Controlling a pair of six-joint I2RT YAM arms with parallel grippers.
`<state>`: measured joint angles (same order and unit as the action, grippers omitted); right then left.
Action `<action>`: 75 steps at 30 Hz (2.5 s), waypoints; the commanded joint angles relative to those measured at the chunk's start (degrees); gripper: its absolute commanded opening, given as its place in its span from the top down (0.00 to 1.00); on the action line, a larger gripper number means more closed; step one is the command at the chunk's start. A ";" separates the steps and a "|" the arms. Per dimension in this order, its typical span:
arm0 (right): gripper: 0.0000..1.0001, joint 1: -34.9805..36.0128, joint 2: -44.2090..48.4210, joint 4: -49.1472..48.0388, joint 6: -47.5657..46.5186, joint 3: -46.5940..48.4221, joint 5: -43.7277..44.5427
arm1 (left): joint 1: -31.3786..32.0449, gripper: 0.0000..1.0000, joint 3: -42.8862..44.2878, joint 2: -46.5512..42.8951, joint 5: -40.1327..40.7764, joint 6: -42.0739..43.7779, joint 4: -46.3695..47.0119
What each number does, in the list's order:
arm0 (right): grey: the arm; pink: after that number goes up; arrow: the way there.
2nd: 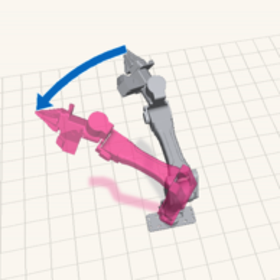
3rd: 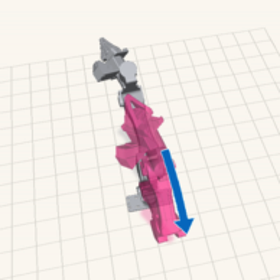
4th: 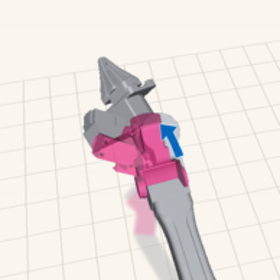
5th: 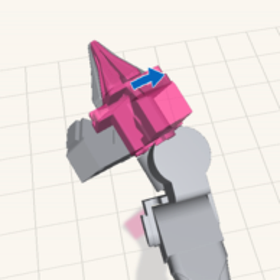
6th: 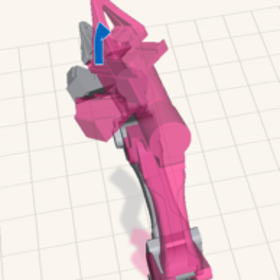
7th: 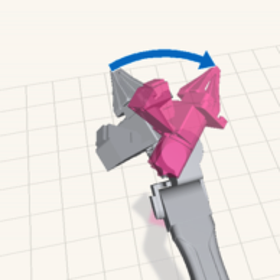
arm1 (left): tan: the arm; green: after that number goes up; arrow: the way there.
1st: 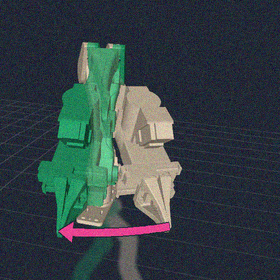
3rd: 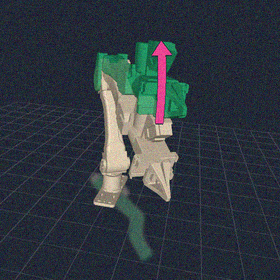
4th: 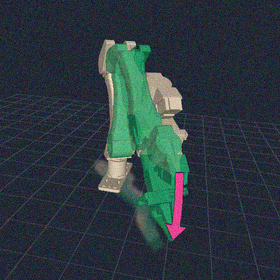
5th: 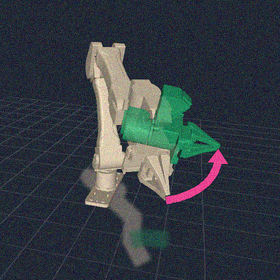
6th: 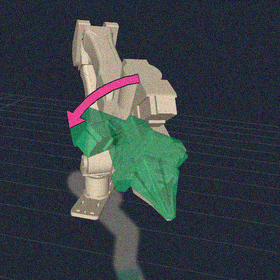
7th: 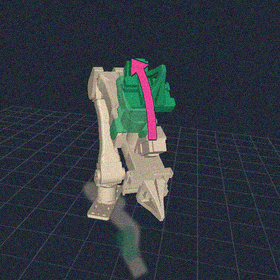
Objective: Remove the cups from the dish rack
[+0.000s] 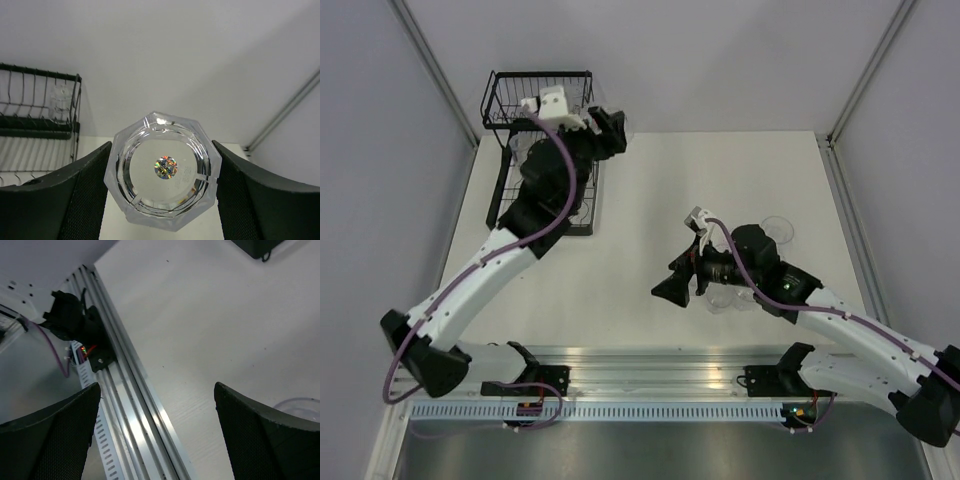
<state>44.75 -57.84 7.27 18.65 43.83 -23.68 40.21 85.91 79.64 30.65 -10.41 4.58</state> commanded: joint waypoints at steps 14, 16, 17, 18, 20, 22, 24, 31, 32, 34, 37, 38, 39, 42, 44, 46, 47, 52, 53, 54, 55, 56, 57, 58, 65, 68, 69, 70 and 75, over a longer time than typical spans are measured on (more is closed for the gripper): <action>0.02 0.16 17.15 -18.69 12.80 -13.51 -6.56 | -0.57 0.98 -59.77 -24.09 -32.58 -59.78 39.05; 0.02 0.07 16.72 -18.26 12.98 -13.86 -4.01 | -0.57 0.98 -63.04 -23.91 -32.76 -63.74 45.83; 0.02 -0.01 16.28 -18.08 13.16 -13.95 -2.52 | -0.57 0.98 -65.49 -24.09 -32.68 -64.90 47.26; 0.02 0.07 16.01 -18.25 13.25 -14.13 -1.90 | -0.57 0.98 -66.56 -24.18 -32.68 -65.86 48.41; 0.02 0.07 15.40 -19.30 13.86 -14.74 -0.58 | -0.57 0.98 -68.93 -24.18 -32.85 -68.33 51.65; 0.02 0.07 13.73 -20.53 14.13 -14.92 -0.75 | -0.57 0.98 -70.08 -23.83 -32.94 -69.74 52.81; 0.02 0.07 11.45 -21.68 14.30 -14.74 -0.93 | -0.48 0.98 -71.58 -22.08 -33.81 -72.19 55.61; 0.02 0.07 8.54 -26.60 15.18 -14.39 -2.07 | -0.13 0.98 -76.24 -16.10 -35.66 -77.83 65.56; 0.02 0.16 8.36 -27.65 15.36 -14.39 -2.33 | 0.05 0.98 -76.76 -16.00 -35.40 -78.09 65.47; 0.04 0.16 8.01 -28.53 15.80 -14.39 -2.42 | 0.49 0.98 -77.29 -15.65 -35.23 -78.44 66.34; 0.05 0.16 6.52 -29.85 16.50 -14.21 -2.77 | 0.84 0.98 -77.73 -15.65 -34.88 -79.06 66.78; 0.06 0.16 5.47 -30.81 16.76 -14.21 -3.21 | 0.93 0.98 -77.65 -15.65 -35.05 -79.14 66.79; 0.07 0.07 4.85 -31.34 17.11 -14.21 -3.56 | 1.19 0.98 -77.65 -15.65 -35.05 -79.32 66.70; 0.10 0.16 3.09 -34.42 18.61 -14.65 -4.35 | 2.15 0.98 -77.38 -15.13 -34.87 -79.58 66.70; 0.12 0.07 2.13 -36.62 19.40 -14.74 -4.62 | 2.77 0.98 -77.56 -14.69 -34.52 -79.85 66.96; 0.13 0.16 1.60 -37.32 19.49 -14.39 -5.06 | 3.47 0.98 -78.08 -13.46 -34.08 -80.46 68.10; 0.14 0.16 1.42 -37.94 19.58 -14.39 -5.15 | 3.65 0.98 -78.87 -12.85 -33.47 -80.99 69.67; 0.20 0.16 1.24 -38.73 19.93 -14.83 -5.32 | 4.53 0.98 -80.28 -8.63 -33.38 -83.10 74.69; 0.23 0.07 1.07 -39.60 20.28 -15.00 -5.50 | 4.88 0.98 -80.20 -8.10 -32.94 -83.19 75.13; 0.26 0.07 0.89 -40.13 20.80 -15.27 -5.67 | 5.40 0.98 -80.02 -7.57 -32.85 -83.36 75.92; 0.32 0.07 0.72 -40.57 21.16 -15.44 -5.93 | 5.67 0.98 -79.76 -6.78 -32.68 -83.36 76.36; 0.34 0.16 0.45 -41.10 21.25 -15.53 -6.02 | 5.93 0.98 -79.50 -6.25 -32.41 -83.45 76.72; 0.37 0.07 0.28 -41.28 21.42 -15.53 -6.20 | 6.37 0.98 -79.32 -5.90 -32.41 -83.63 77.59; 0.40 0.07 0.02 -41.54 21.51 -15.53 -6.29 | 6.55 0.98 -78.79 -5.11 -32.41 -83.72 78.12; 0.94 0.16 -0.43 -42.95 21.86 -15.71 -6.55 | 8.57 0.98 -76.59 -1.07 -32.33 -84.24 81.55; 0.99 0.16 -0.60 -42.69 21.69 -15.62 -6.03 | 9.10 0.98 -76.68 0.16 -32.24 -84.59 84.01; 0.99 0.16 -0.60 -42.60 21.60 -15.62 -5.94 | 9.10 0.98 -76.77 0.78 -32.15 -84.86 84.54; 0.99 0.16 -0.52 -42.25 21.51 -15.53 -5.76 | 9.10 0.98 -76.94 1.13 -32.06 -85.03 84.98; 0.99 0.16 0.71 -40.41 20.46 -15.27 -4.09 | 9.10 0.53 -77.12 2.89 -32.15 -86.00 87.26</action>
<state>44.07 -58.57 -27.14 41.56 27.05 -27.07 47.37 7.92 80.47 1.93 -95.26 78.35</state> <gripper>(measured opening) 0.036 0.767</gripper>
